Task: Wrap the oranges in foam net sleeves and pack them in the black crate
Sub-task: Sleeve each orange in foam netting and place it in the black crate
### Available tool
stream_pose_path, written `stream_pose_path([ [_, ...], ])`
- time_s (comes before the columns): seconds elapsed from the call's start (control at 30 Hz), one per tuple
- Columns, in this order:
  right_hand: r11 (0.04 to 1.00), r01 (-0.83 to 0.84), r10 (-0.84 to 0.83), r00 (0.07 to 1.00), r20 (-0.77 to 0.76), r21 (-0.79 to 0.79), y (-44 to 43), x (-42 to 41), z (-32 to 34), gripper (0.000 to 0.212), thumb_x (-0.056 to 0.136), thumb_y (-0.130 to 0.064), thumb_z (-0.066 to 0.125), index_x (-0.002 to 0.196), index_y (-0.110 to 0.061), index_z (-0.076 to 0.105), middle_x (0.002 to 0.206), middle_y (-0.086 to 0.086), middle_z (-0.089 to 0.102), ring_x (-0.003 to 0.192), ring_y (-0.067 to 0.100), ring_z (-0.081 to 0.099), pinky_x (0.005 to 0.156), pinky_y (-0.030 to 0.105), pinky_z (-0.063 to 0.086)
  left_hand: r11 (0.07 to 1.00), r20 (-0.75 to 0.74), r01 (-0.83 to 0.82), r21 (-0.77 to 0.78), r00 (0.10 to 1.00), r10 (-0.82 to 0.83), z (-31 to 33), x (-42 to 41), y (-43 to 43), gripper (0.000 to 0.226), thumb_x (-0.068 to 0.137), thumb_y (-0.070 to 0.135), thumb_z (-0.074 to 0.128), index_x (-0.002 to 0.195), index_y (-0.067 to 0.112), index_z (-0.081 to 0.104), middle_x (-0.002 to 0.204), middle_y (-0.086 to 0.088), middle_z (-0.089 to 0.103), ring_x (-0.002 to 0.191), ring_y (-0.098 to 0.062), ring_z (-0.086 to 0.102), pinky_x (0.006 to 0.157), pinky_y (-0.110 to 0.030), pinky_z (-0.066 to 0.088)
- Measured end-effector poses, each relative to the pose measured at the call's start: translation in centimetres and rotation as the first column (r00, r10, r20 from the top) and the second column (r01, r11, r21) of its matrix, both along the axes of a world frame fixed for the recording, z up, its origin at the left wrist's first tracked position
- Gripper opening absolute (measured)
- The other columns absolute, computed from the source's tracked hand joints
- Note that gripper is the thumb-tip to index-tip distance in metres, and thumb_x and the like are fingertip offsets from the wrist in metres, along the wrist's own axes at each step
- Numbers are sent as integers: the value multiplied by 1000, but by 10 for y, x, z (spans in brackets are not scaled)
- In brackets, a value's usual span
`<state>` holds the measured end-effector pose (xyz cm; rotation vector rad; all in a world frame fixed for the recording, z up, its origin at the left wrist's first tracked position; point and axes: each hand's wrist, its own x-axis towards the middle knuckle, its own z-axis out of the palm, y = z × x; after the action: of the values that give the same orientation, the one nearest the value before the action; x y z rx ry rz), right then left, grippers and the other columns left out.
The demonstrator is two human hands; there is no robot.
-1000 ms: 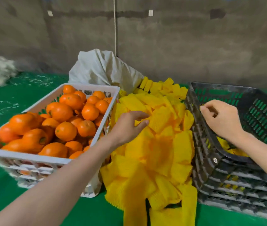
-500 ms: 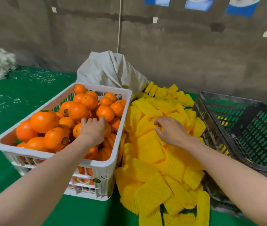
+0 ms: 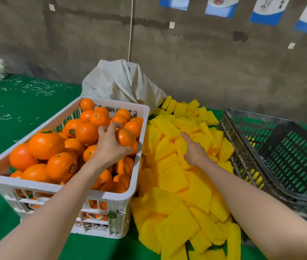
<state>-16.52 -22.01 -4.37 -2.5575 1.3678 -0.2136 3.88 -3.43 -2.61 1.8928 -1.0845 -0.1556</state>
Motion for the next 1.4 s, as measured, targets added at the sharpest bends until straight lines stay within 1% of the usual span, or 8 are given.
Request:
stream_pose_path([
  [0.3, 721, -428, -200, 625, 755, 545, 44, -14, 77, 73, 77, 15, 60, 133, -27, 40, 126, 5, 44, 100, 17, 52, 65, 28, 53, 873, -732, 195, -448, 481, -483, 41, -45, -10, 66, 80, -12, 54, 126, 36, 53, 130, -9, 42, 106, -34, 54, 74, -40, 52],
  [0.47, 366, -688, -262, 570, 779, 626, 82, -37, 79, 96, 47, -7, 89, 131, -16, 45, 117, 10, 63, 99, 24, 64, 76, 38, 55, 879, -810, 144, -454, 346, -475, 43, -84, -23, 70, 77, -15, 46, 128, 32, 54, 114, -21, 53, 78, -28, 64, 50, -28, 52],
  [0.63, 267, -642, -402, 604, 689, 719, 89, -55, 66, 41, 73, -36, 58, 103, -10, 67, 87, 8, 72, 70, 18, 69, 59, 31, 56, 847, -820, 110, -521, 212, -532, 41, -124, -29, 52, 86, -1, 44, 131, 25, 50, 107, -15, 62, 85, -26, 63, 67, -35, 54],
  [0.8, 625, -423, -322, 626, 710, 656, 93, -59, 50, 6, 79, -16, 67, 83, -13, 65, 81, 5, 65, 77, 18, 58, 72, 33, 43, 919, -647, 59, -391, 693, -319, 34, -148, -38, 52, 89, 6, 58, 136, 23, 43, 125, 4, 41, 104, -13, 48, 65, -1, 41],
  [0.9, 991, -80, -35, 599, 800, 103, 94, -61, 43, 8, 75, -1, 72, 78, -2, 65, 82, 5, 54, 84, 17, 50, 76, 30, 38, 918, -612, -22, -397, 751, -246, 23, -159, -44, 53, 90, 10, 59, 137, 21, 39, 121, 9, 35, 88, 2, 43, 57, 7, 33],
  [1.0, 948, -119, 300, 644, 704, -294, 95, -71, 40, 13, 76, -8, 70, 78, -9, 58, 77, -7, 49, 78, 10, 47, 71, 25, 36, 920, -653, -59, -388, 722, -229, 18, -164, -48, 54, 91, 12, 59, 139, 21, 35, 122, 7, 35, 88, 2, 42, 57, 5, 34],
  [1.23, 554, -687, -375, 298, 878, 470, 89, -82, 57, 41, 85, 11, 39, 70, -12, 69, 63, -2, 68, 59, 7, 64, 58, 19, 51, 897, -878, -70, -436, 255, -406, 23, -163, -44, 41, 86, 6, 54, 124, 22, 49, 121, -18, 54, 94, -32, 59, 76, -41, 49],
  [1.4, 447, -711, -315, 444, 839, 544, 94, -79, 61, 16, 82, 2, 46, 88, -8, 57, 65, -3, 68, 56, 5, 63, 51, 14, 47, 867, -856, -15, -499, 166, -490, 18, -167, -45, 40, 86, 8, 51, 117, 30, 59, 113, -16, 61, 85, -29, 65, 67, -36, 54],
])
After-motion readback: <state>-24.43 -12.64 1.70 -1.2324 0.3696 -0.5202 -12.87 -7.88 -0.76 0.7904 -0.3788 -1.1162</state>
